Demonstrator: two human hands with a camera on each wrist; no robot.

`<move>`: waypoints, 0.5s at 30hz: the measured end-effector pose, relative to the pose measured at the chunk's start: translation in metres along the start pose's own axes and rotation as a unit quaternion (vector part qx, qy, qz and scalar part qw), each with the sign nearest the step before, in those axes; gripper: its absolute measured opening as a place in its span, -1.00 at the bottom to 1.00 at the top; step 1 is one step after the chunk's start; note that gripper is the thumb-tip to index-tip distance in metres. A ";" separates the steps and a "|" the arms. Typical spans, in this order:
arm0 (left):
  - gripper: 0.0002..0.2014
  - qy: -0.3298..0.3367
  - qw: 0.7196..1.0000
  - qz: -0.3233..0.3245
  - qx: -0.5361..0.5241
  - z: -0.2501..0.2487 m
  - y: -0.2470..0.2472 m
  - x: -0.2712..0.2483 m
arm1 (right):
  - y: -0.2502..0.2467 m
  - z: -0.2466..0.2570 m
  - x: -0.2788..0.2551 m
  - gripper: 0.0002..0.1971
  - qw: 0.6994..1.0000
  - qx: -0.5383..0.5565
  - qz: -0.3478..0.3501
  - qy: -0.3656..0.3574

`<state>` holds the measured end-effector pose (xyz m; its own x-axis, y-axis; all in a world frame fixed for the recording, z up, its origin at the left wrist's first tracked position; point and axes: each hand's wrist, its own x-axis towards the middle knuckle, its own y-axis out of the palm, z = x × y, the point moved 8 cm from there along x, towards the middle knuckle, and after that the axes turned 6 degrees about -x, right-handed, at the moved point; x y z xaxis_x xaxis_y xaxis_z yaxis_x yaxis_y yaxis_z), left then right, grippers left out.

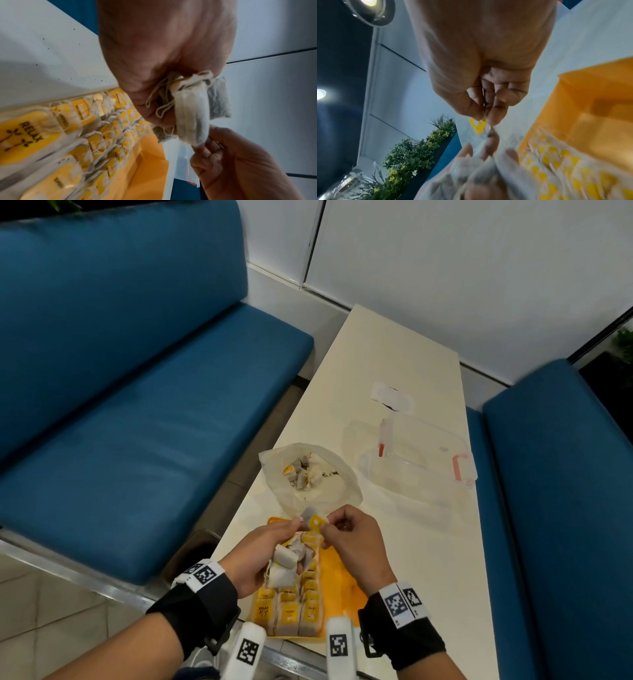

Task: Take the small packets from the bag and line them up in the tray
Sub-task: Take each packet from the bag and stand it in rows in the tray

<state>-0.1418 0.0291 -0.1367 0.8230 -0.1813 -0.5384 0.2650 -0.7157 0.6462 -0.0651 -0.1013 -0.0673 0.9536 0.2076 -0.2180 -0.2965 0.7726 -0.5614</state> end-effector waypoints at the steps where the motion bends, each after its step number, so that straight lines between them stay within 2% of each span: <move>1: -0.63 0.009 1.000 -0.007 0.006 -0.002 -0.004 0.001 | -0.004 0.002 0.003 -0.91 1.000 -0.013 0.001 -0.011; 3: -0.63 0.019 1.000 -0.011 0.017 -0.004 -0.011 0.004 | -0.009 0.007 0.008 -0.88 0.993 -0.105 0.024 -0.052; 6: -0.67 0.012 0.999 -0.021 0.021 -0.005 -0.019 0.005 | -0.012 0.007 0.010 -0.86 0.960 -0.256 0.046 -0.103; 11: -0.71 0.001 0.999 -0.028 0.022 0.000 -0.024 0.006 | -0.002 -0.022 0.017 -0.78 0.911 -0.391 0.099 -0.088; 15: -0.65 0.040 0.994 -0.076 0.071 -0.005 -0.031 0.011 | 0.009 -0.035 0.020 -0.79 0.892 -0.431 0.113 -0.077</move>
<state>-0.1381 0.0523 -0.1599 0.8175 -0.0139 -0.5758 0.3203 -0.8198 0.4746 -0.0502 -0.1111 -0.1043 0.8401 0.4316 -0.3284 -0.3482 -0.0351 -0.9368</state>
